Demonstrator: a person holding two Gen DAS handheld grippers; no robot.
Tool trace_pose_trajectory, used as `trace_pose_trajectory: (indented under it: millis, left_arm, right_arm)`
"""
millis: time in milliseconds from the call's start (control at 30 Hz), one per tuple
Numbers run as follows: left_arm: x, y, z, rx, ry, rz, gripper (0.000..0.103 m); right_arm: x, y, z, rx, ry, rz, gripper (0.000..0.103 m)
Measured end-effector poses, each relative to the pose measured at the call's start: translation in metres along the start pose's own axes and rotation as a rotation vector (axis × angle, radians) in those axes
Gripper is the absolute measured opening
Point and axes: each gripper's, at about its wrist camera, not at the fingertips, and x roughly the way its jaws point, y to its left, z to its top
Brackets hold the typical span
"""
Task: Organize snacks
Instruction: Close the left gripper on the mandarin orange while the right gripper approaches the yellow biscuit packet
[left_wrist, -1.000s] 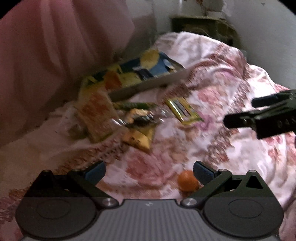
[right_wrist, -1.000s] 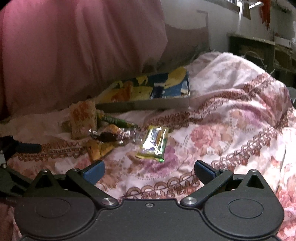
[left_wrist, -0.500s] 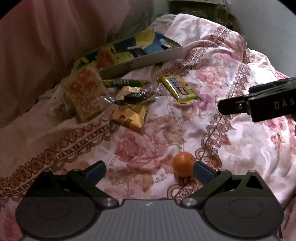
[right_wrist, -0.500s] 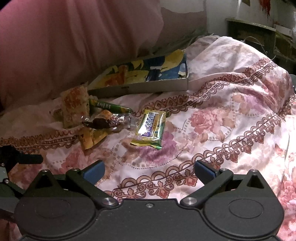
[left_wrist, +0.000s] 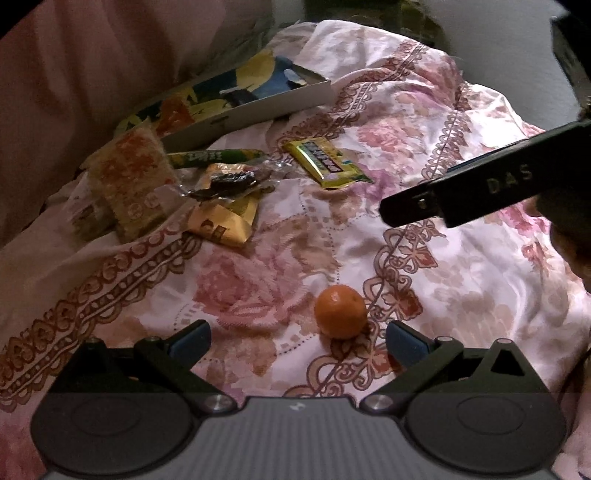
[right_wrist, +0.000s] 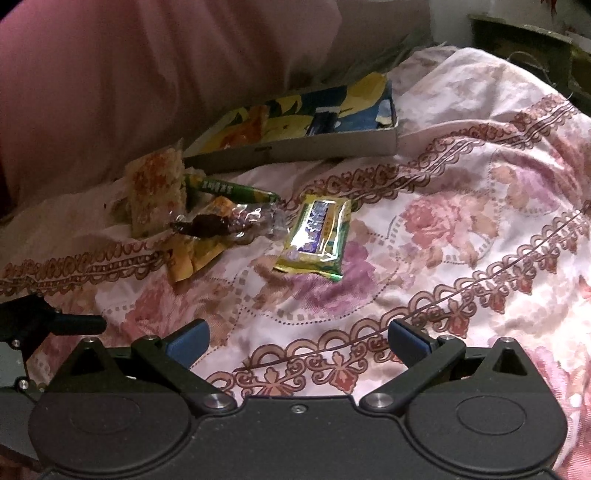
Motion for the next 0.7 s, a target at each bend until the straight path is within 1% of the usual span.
trace_pose_trajectory:
  millis: [200,300,400,467,500,567,700]
  left_arm:
    - [0.004,-0.004,-0.001,0.031,-0.013,-0.010,0.102]
    - [0.004,-0.006,-0.002,0.049,-0.026,-0.022,0.098]
    - [0.004,-0.008,-0.003,0.076,-0.042,-0.022,0.092]
    - [0.003,-0.010,-0.004,0.091,-0.046,-0.023,0.085]
    - [0.003,-0.010,-0.004,0.095,-0.045,-0.029,0.083]
    - [0.003,-0.010,-0.005,0.098,-0.042,-0.038,0.075]
    - [0.006,-0.008,-0.004,0.082,-0.037,-0.047,0.066]
  right_arm:
    - [0.012,-0.003,0.003,-0.005,0.016,0.016,0.102]
    - [0.017,-0.004,0.004,-0.008,0.021,0.019,0.102]
    - [0.020,-0.003,0.004,-0.011,0.023,0.027,0.102]
    - [0.022,-0.003,0.005,-0.016,0.020,0.032,0.102]
    - [0.022,-0.002,0.005,-0.019,0.018,0.034,0.102]
    - [0.024,0.000,0.006,-0.026,0.013,0.036,0.102]
    - [0.029,0.001,0.009,-0.034,0.004,0.039,0.102]
